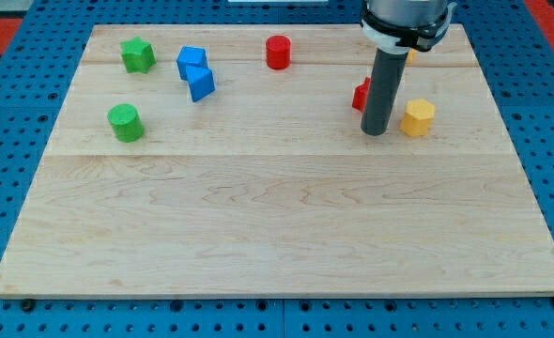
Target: Move your arm towards top center
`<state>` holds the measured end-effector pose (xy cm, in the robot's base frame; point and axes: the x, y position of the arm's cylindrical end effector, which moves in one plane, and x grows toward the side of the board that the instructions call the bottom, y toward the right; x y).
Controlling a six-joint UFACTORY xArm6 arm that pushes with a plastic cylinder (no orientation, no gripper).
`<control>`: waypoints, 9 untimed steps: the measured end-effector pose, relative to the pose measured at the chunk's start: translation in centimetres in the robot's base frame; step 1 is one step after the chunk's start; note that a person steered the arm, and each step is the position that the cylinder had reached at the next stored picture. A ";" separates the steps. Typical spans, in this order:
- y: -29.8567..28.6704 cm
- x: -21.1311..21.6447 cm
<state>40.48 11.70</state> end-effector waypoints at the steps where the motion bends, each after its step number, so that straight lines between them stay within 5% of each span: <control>1: -0.1 0.0; 3: -0.5 0.0; 5: -9.5 -0.5; 7: -11.1 -8.1; 9: 1.6 -9.5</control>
